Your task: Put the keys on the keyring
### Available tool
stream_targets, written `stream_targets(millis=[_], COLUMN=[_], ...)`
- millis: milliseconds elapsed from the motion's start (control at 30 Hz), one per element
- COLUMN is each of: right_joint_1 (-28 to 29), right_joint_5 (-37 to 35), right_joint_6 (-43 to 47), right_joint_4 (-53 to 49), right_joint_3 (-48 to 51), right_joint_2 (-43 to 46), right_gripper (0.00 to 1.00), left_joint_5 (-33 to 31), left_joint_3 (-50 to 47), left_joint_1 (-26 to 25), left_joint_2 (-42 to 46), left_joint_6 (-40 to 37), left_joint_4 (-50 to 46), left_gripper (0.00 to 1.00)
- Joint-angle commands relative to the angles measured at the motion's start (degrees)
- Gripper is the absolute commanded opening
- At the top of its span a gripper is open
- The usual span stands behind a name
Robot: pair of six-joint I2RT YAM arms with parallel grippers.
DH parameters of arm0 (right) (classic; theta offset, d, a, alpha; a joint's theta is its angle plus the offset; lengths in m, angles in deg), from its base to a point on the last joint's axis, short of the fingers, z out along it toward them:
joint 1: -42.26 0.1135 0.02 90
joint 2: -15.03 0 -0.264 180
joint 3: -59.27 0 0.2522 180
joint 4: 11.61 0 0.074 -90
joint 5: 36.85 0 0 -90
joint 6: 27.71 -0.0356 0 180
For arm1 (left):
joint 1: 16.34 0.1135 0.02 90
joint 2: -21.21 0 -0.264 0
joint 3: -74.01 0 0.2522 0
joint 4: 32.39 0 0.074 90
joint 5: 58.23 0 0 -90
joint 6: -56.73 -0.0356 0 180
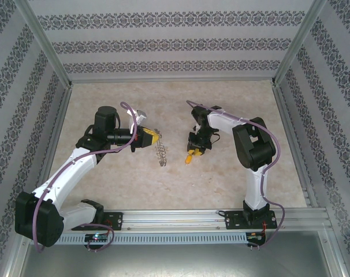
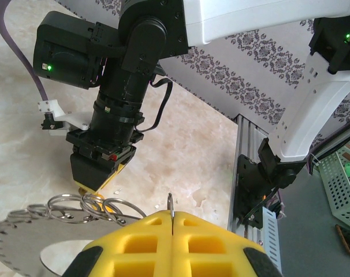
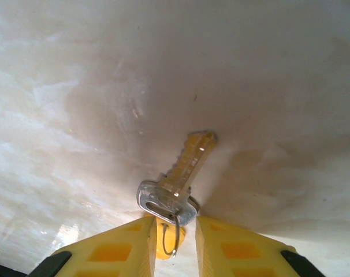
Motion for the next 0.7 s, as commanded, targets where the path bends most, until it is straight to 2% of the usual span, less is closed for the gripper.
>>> stream_targets(millis=[0,667], right_joint_1=[-0.7,-1.0], right_joint_5=[1.3,0.8], right_joint_6=[-1.6,-1.7], right_joint_4=[0.4,0.3], right_joint_3=[0.5,1.4], right_joint_2=[1.7,1.1], right_gripper=[0.26,0.19], left_joint_5=[0.4,0.2], left_joint_3=[-0.1,-0.2], left_joint_1=[-0.5,-0.5], left_joint_2=[0.4,0.0], left_joint_6=[-1.8,-1.9], left_joint_4=[-1.1,-0.7], left_gripper=[0.0,0.0])
